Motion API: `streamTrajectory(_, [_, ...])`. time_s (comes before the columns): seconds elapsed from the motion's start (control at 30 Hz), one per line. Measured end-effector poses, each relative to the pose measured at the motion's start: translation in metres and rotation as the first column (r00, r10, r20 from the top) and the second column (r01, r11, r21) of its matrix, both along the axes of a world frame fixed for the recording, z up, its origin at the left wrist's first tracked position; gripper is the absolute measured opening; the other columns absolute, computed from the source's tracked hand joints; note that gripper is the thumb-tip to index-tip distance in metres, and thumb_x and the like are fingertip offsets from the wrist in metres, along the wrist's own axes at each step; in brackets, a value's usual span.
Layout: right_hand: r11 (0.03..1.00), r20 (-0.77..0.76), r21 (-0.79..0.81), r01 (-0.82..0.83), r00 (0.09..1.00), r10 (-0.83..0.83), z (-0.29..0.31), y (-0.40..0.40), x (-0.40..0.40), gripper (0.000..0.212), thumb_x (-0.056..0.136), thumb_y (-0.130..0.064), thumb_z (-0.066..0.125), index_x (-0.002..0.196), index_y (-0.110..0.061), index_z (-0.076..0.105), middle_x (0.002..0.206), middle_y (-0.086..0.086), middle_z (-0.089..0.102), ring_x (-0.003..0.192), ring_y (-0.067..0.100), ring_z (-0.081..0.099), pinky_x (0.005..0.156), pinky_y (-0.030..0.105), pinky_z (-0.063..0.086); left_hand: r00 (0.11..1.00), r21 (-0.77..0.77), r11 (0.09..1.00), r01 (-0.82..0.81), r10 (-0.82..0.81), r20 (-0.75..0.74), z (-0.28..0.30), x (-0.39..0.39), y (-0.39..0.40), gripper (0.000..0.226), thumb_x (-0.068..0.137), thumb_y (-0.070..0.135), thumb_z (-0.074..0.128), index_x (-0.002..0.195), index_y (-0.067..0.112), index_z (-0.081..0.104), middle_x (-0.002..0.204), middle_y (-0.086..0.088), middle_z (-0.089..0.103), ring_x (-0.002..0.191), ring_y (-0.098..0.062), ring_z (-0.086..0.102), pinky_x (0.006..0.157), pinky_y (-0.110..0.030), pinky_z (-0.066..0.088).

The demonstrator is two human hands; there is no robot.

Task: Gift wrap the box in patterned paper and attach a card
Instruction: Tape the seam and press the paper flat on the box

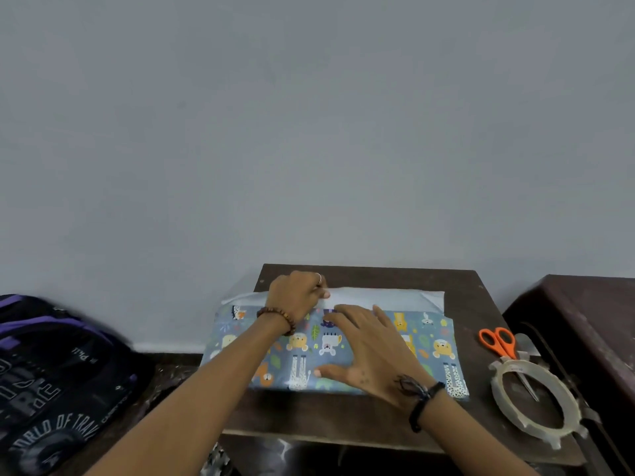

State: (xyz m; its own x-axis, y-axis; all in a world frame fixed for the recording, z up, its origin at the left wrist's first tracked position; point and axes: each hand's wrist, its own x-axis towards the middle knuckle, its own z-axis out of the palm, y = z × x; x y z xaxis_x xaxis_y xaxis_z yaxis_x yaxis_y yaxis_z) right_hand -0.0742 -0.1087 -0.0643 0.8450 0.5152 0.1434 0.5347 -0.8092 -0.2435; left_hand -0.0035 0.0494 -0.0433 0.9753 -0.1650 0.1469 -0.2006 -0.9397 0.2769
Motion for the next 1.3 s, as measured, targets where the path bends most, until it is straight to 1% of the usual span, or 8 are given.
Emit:
streamTrajectory(0.1, [0.998,-0.033,-0.06,0.027,0.999,-0.029,-0.008,-0.004,0.005,0.107,0.058,-0.09,0.016,0.144,-0.027,0.024,0.15,-0.007,0.024,0.139,0.011,0.019,0.115,0.039,0.001,1.0,-0.006,1.0,0.011,-0.011,0.02,-0.007,-0.002,-0.013,0.017,0.092,0.024,0.05,0.088,0.018,0.065,0.099,0.003,0.068,0.095,-0.018,0.06,0.075,-0.029,0.041])
streamTrajectory(0.27, [1.0,-0.043,0.011,0.018,0.999,-0.017,-0.021,-0.012,0.003,0.077,0.077,-0.062,0.004,0.144,-0.028,0.022,0.152,-0.005,0.019,0.14,0.009,0.015,0.118,0.038,0.003,1.0,-0.095,0.995,0.027,-0.026,0.016,-0.026,-0.016,-0.016,0.019,0.093,0.021,0.045,0.089,0.013,0.062,0.096,-0.003,0.064,0.089,-0.023,0.059,0.071,-0.03,0.043])
streamTrajectory(0.5, [0.905,-0.044,0.343,0.253,0.966,-0.254,-0.022,-0.014,0.02,0.054,0.091,-0.018,0.048,0.142,-0.014,0.032,0.145,0.004,0.028,0.118,0.023,0.033,0.1,0.026,0.028,0.991,0.056,0.991,0.125,-0.127,0.034,-0.03,-0.023,-0.02,0.014,0.097,0.01,0.037,0.096,0.01,0.051,0.1,-0.01,0.053,0.093,-0.028,0.053,0.07,-0.032,0.037])
streamTrajectory(0.6, [0.919,0.115,0.23,0.32,0.929,-0.352,-0.032,-0.01,0.023,0.035,0.093,-0.018,0.048,0.126,-0.014,0.054,0.111,0.003,0.061,0.097,0.025,0.045,0.083,0.037,0.036,0.988,0.15,0.98,0.127,-0.139,0.07,-0.03,-0.026,-0.02,0.023,0.095,0.005,0.036,0.112,0.01,0.051,0.108,-0.008,0.051,0.097,-0.027,0.052,0.069,-0.029,0.034])
streamTrajectory(0.77, [0.912,0.436,0.111,0.394,0.806,-0.401,-0.034,-0.008,0.02,0.007,0.076,-0.015,0.067,0.08,-0.021,0.068,0.064,-0.006,0.056,0.068,0.022,0.049,0.063,0.033,0.019,0.983,0.213,0.97,0.117,-0.143,0.111,-0.028,-0.033,-0.022,0.026,0.096,0.008,0.035,0.117,0.013,0.049,0.114,-0.004,0.052,0.099,-0.022,0.053,0.074,-0.023,0.03])
streamTrajectory(0.97, [0.898,0.369,0.031,0.438,0.83,-0.418,-0.026,-0.003,0.018,0.014,0.072,-0.018,0.074,0.064,-0.019,0.063,0.057,-0.005,0.054,0.062,0.02,0.052,0.063,0.035,0.038,0.975,0.183,0.959,0.218,-0.221,-0.005,-0.043,-0.047,-0.005,0.05,0.1,0.035,0.014,0.144,0.017,0.028,0.144,-0.001,0.038,0.133,-0.016,0.033,0.114,-0.027,0.012])
streamTrajectory(1.1, [0.911,0.309,0.086,0.402,0.859,-0.408,-0.022,-0.001,0.015,0.02,0.079,-0.029,0.053,0.062,-0.02,0.06,0.058,-0.006,0.056,0.048,0.017,0.054,0.074,0.04,0.048,0.974,0.104,0.97,0.219,-0.212,-0.076,-0.048,-0.066,0.004,0.049,0.101,0.039,0.021,0.147,0.027,0.01,0.156,0.004,0.008,0.144,-0.011,0.003,0.116,-0.026,-0.003])
streamTrajectory(1.3, [0.922,0.297,0.109,0.373,0.873,-0.388,-0.018,0.0,0.009,0.043,0.081,-0.037,0.033,0.051,-0.019,0.059,0.05,-0.004,0.059,0.044,0.014,0.055,0.09,0.047,0.046,0.984,0.014,0.987,0.16,-0.158,-0.084,-0.048,-0.067,0.003,0.048,0.099,0.045,0.027,0.145,0.035,0.019,0.156,0.003,0.01,0.144,-0.013,0.003,0.115,-0.024,-0.004])
